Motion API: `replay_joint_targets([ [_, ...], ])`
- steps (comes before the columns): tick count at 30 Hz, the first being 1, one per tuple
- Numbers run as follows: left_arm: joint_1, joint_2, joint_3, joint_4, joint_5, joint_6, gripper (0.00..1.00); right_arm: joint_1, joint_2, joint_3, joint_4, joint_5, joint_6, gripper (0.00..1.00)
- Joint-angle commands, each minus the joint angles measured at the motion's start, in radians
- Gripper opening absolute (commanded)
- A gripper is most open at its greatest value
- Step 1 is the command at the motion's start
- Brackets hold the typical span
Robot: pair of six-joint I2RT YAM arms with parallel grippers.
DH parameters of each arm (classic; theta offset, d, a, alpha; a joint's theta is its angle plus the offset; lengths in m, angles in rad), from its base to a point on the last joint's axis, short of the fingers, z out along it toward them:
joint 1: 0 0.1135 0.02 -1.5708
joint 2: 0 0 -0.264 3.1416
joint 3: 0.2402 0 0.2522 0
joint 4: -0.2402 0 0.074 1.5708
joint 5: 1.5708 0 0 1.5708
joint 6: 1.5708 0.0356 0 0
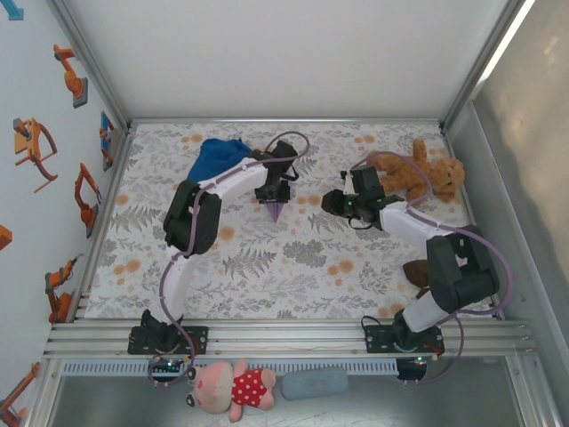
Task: Fold a paper plane with a square sheet of paper (pick it up from the middle)
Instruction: Move a paper plane to the center of the table.
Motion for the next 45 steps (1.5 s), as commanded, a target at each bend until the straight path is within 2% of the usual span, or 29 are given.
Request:
replay_joint_targets([
  [1,0.006,-0.04,-0.006,0.007,-0.019,-0.017,0.41,-0.006,0.013,0.022,0.003,-0.007,-0.009,0.28],
  [18,0.031,0.065,0.008,0.016,0.016,-0.039,0.44,-0.007,0.024,0.025,0.0,-0.012,-0.01,0.28],
  [32,0.028,0.084,-0.01,0.015,0.005,-0.059,0.52,-0.007,0.028,0.027,-0.002,-0.011,-0.009,0.28],
  [38,0.027,0.009,0.005,0.017,0.031,-0.057,0.52,-0.007,0.007,0.029,-0.01,0.007,-0.011,0.28],
  [45,0.027,-0.169,-0.044,0.039,0.024,-0.055,0.61,-0.015,-0.075,0.031,-0.041,0.099,-0.019,0.28],
])
